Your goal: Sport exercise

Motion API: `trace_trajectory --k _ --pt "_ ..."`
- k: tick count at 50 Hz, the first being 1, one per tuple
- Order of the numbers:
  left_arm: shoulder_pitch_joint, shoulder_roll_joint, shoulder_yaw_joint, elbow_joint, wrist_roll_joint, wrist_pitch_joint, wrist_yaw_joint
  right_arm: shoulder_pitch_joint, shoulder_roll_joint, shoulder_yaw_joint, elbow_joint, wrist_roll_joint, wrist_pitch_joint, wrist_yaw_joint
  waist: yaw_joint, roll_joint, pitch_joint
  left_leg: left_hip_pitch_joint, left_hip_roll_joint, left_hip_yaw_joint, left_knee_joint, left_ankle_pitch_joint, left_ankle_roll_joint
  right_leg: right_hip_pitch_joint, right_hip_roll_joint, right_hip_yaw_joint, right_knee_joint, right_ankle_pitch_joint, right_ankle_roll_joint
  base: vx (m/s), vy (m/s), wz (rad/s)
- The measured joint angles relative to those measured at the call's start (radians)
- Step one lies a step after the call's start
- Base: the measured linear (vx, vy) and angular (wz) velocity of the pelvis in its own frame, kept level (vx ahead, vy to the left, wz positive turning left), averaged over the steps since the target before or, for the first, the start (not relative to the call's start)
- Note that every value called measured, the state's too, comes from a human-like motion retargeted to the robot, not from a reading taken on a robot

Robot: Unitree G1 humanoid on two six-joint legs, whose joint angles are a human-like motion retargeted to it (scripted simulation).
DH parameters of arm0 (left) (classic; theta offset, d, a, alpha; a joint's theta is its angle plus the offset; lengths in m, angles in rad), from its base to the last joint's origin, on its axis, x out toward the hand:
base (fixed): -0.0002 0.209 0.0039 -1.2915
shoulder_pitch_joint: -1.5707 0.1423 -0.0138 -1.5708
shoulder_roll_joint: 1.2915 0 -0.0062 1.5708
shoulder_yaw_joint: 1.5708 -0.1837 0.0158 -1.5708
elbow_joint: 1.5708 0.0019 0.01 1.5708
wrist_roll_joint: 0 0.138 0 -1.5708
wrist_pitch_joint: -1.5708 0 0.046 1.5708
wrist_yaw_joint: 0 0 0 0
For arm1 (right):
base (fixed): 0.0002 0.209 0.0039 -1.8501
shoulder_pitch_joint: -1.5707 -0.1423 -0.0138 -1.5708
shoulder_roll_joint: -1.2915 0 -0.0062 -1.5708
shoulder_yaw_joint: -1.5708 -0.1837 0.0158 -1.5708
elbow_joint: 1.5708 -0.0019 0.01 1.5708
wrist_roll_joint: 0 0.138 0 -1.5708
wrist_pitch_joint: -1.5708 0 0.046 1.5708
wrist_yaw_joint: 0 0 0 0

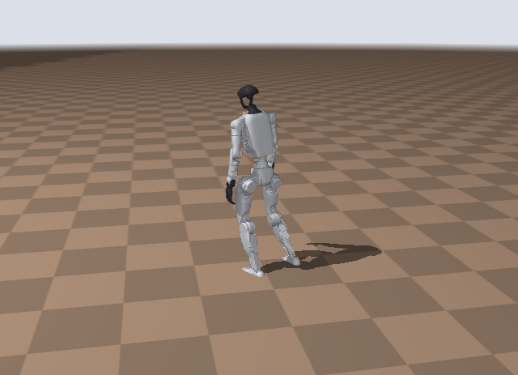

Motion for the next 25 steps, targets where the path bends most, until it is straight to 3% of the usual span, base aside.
trace_trajectory --k 10,12,18,20,25 --pt "0.025 0.005 -0.019 -0.031 0.001 -0.009 0.038 0.052 -0.006 -0.011 0.009 -0.024 -0.010 -0.046 -0.044 -0.001 0.013 -0.041 0.014 0.031 0.144 -0.046 0.004 -0.052 0.014 0.053 0.101 -0.047 -0.014 -0.06 -0.04 -0.31" --pt "0.016 0.015 -0.013 -0.036 0.001 -0.006 0.043 0.036 -0.005 -0.016 0.002 -0.028 -0.012 -0.049 -0.033 0.027 -0.007 -0.031 0.050 0.030 0.086 -0.031 0.003 -0.032 0.058 0.039 0.006 -0.013 -0.024 0.03 -0.04 -0.50" --pt "0.039 0.015 -0.007 -0.042 0.006 -0.015 0.061 0.049 0.006 -0.002 -0.027 -0.040 -0.030 -0.065 -0.041 0.017 0.001 -0.055 0.062 0.043 0.195 -0.059 0.002 -0.052 0.064 0.059 0.078 -0.048 -0.030 -0.04 -0.06 -0.25" --pt "0.029 0.022 0.005 -0.044 0.007 -0.017 0.064 0.035 0.008 0.002 -0.034 -0.043 -0.034 -0.064 -0.028 0.040 -0.017 -0.043 0.093 0.039 0.145 -0.050 0.001 -0.019 0.103 0.046 -0.028 -0.013 -0.037 0.06 -0.03 -0.41" --pt "0.059 0.005 0.017 -0.046 0.004 -0.025 0.070 0.058 0.013 0.021 -0.044 -0.052 -0.045 -0.069 -0.025 0.033 -0.007 -0.061 0.106 0.046 0.243 -0.072 0.002 -0.035 0.110 0.062 0.045 -0.038 -0.038 -0.02 -0.04 -0.24"
